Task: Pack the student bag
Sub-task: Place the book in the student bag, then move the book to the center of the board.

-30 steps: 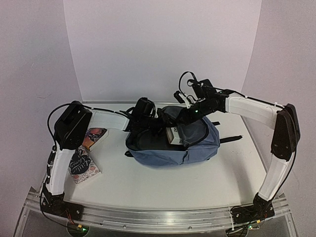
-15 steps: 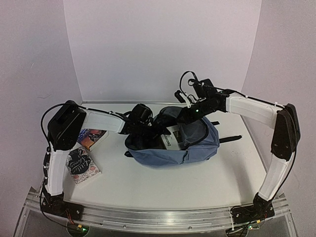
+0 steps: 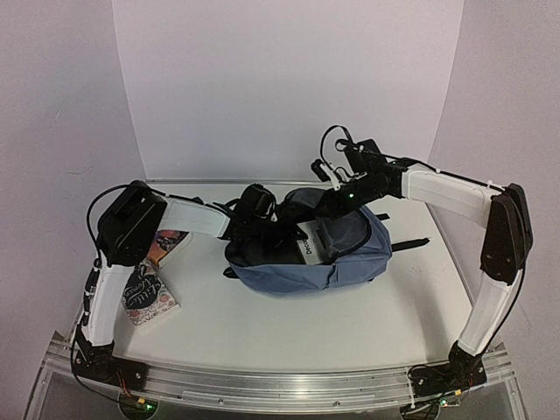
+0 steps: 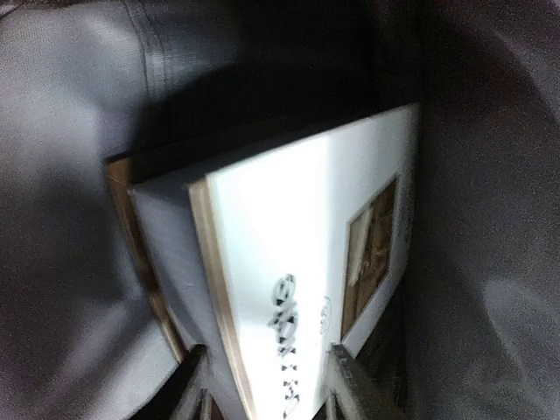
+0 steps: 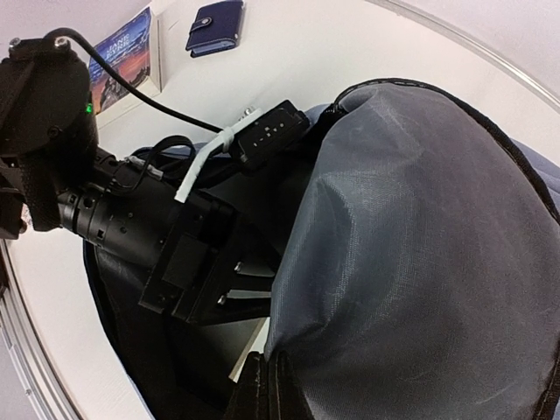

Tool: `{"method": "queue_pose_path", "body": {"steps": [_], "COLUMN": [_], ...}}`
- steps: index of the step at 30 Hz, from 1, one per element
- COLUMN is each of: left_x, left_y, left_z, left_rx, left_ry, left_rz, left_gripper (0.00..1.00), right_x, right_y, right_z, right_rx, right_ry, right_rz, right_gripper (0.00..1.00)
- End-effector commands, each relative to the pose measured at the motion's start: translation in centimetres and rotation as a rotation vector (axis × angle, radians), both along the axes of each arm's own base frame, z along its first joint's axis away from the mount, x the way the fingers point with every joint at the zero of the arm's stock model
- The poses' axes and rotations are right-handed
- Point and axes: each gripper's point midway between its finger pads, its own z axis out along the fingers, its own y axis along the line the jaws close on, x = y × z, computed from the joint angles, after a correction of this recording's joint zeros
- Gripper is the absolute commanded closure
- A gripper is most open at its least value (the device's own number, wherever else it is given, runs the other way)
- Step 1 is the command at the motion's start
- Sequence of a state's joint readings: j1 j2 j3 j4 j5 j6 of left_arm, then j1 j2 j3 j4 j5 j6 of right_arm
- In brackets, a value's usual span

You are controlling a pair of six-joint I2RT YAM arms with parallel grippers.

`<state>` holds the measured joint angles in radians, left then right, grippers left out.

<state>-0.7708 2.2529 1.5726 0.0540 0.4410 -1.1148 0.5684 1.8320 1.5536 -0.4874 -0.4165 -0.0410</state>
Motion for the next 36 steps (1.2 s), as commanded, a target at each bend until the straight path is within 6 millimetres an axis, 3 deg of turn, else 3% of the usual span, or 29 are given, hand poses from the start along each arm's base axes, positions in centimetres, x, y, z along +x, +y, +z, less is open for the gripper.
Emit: {"method": "queue_pose_path", "body": {"steps": [1,4,6,11,16,19,23,27,33,36], "left_x": [0.6,0.5,0.5,1.0,0.9,1.0,2.3,3.9,6.3,7.7], "left_y": [-1.1,1.6,3.5,8.8,17.0,22.9,30.5,36.6,44.2,46.6], "left_z": [5.6,6.9,7.6,10.2,9.2,8.7,8.0,7.4,6.1,5.7], "left_rx": [-0.064,0.037,0.091,0.151,0.242,0.301,0.408,0.465,0.465,0.449], "left_ry": [-0.175,-0.224,-0.249,-0.275,-0.228,-0.211,-0.191,-0.169,-0.143,-0.156], "left_rz": [-0.074,-0.04,-0.02,0.067,0.205,0.289,0.381,0.454,0.565,0.597], "left_gripper": [0.41,0.21,0.15,0.07,0.01,0.0,0.0,0.0,0.0,0.0], "right_x": [2.4,2.9,2.7,2.9,3.6,3.4,2.9,2.5,1.5,1.0], "right_y": [-1.8,-3.7,-4.6,-6.2,-8.0,-8.1,-7.4,-7.2,-7.0,-7.1], "right_z": [2.0,0.3,-1.6,-4.8,-6.3,-6.4,-5.0,-3.0,-0.9,-0.8], "right_rx": [0.031,0.0,-0.033,-0.089,-0.129,-0.122,-0.063,-0.024,0.024,0.026], "right_ry": [-0.1,-0.076,-0.052,-0.006,0.008,0.015,0.03,0.011,0.0,0.0], "right_rz": [-0.026,-0.051,-0.054,-0.076,-0.108,-0.105,-0.104,-0.107,-0.093,-0.083], "right_gripper": [1.0,1.0,1.0,1.0,0.99,0.8,0.36,0.06,0.02,0.02]}}
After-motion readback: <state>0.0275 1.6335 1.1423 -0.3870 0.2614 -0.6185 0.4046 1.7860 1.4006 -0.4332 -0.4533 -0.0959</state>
